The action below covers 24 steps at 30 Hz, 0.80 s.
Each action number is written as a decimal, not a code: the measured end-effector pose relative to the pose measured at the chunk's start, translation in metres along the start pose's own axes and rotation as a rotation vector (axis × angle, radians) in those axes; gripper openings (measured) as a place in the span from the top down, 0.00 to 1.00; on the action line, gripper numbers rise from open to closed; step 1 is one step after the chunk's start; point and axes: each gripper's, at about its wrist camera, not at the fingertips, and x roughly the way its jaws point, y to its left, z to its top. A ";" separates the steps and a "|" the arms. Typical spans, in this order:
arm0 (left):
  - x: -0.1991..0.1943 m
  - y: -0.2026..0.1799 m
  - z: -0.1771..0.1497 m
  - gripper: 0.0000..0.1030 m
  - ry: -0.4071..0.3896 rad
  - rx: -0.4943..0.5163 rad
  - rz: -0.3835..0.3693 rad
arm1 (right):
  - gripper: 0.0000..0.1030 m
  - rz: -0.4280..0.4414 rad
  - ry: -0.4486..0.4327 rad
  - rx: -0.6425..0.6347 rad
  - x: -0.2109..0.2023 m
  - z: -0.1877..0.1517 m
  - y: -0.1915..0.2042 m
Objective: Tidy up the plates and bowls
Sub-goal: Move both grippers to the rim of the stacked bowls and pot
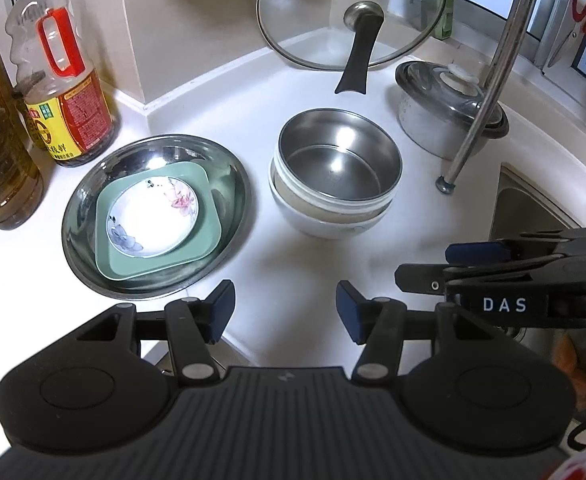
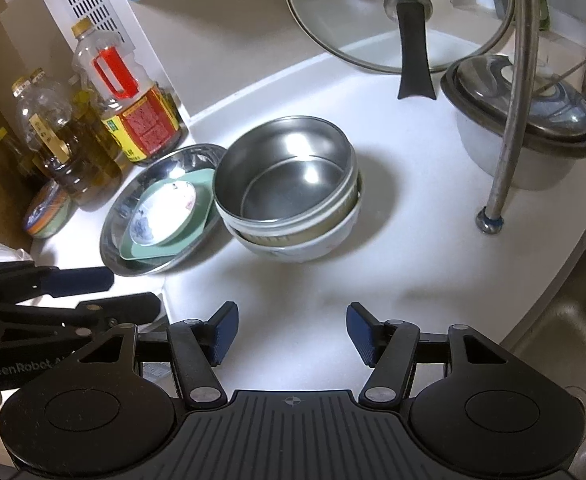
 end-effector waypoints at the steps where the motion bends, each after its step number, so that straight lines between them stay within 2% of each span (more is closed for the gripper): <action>1: 0.000 0.001 0.000 0.48 0.001 0.001 -0.001 | 0.41 -0.004 0.002 0.003 0.001 0.000 -0.001; 11: 0.006 0.011 0.014 0.46 -0.025 -0.003 -0.009 | 0.41 -0.055 -0.022 0.018 0.003 0.013 -0.010; 19: 0.010 0.025 0.038 0.46 -0.069 -0.040 -0.053 | 0.40 -0.075 -0.084 0.029 -0.001 0.038 -0.016; 24: 0.024 0.028 0.054 0.46 -0.070 -0.044 -0.087 | 0.40 -0.080 -0.104 0.030 0.007 0.054 -0.017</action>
